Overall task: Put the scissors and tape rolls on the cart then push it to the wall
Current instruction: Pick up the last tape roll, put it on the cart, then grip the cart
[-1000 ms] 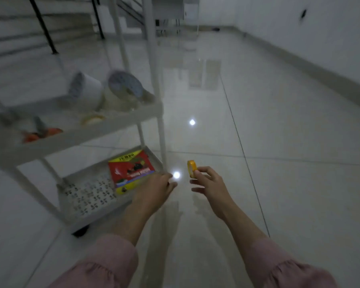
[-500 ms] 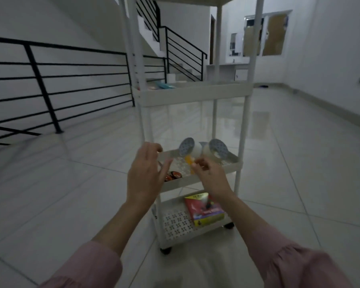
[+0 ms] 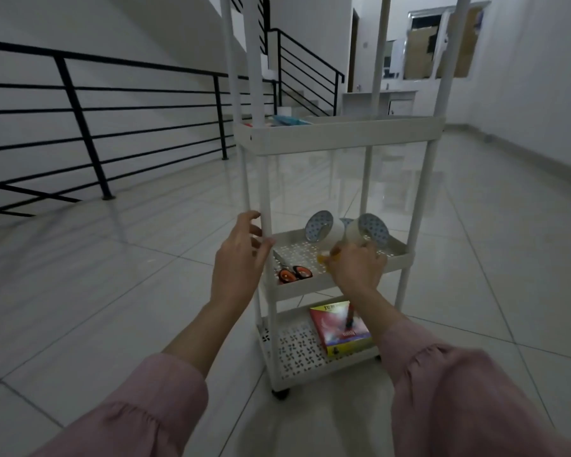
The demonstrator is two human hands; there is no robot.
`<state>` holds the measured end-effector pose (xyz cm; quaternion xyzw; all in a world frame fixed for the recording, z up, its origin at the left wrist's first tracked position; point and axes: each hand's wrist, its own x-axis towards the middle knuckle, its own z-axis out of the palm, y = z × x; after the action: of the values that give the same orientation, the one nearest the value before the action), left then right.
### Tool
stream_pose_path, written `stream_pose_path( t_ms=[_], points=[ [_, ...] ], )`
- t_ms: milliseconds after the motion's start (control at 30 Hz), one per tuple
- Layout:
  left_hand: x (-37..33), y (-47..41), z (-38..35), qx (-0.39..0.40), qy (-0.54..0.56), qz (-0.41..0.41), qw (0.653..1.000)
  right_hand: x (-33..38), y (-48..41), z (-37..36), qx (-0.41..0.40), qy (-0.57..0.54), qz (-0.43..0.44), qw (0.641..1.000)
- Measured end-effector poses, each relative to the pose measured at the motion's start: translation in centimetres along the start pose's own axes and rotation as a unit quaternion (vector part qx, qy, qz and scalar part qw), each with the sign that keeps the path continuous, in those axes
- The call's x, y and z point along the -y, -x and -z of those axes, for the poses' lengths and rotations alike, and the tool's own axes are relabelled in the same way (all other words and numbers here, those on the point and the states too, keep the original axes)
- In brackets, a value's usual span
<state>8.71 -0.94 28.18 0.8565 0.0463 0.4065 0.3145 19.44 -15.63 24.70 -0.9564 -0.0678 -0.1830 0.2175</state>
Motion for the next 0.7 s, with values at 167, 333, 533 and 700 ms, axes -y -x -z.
stream_pose_path(
  t_ms=[167, 333, 533, 700],
  points=[
    [0.7, -0.1, -0.7, -0.013, -0.003, 0.013, 1.0, -0.3, 0.9, -0.4, 0.024, -0.051, 0.026, 0.998],
    [0.6, 0.0, -0.7, -0.002, 0.009, 0.02, 1.0, -0.1, 1.2, 0.4, -0.076, -0.225, 0.099, 0.966],
    [-2.3, -3.8, 3.2, -0.138, 0.089, 0.146, 0.976, 2.7, -0.2, 7.7, -0.18, -0.347, 0.033, 0.92],
    [-7.8, -10.6, 9.1, -0.189, 0.087, 0.17, 0.963, 5.0, -2.9, 16.4, -0.192, -0.373, -0.069, 0.905]
  ],
)
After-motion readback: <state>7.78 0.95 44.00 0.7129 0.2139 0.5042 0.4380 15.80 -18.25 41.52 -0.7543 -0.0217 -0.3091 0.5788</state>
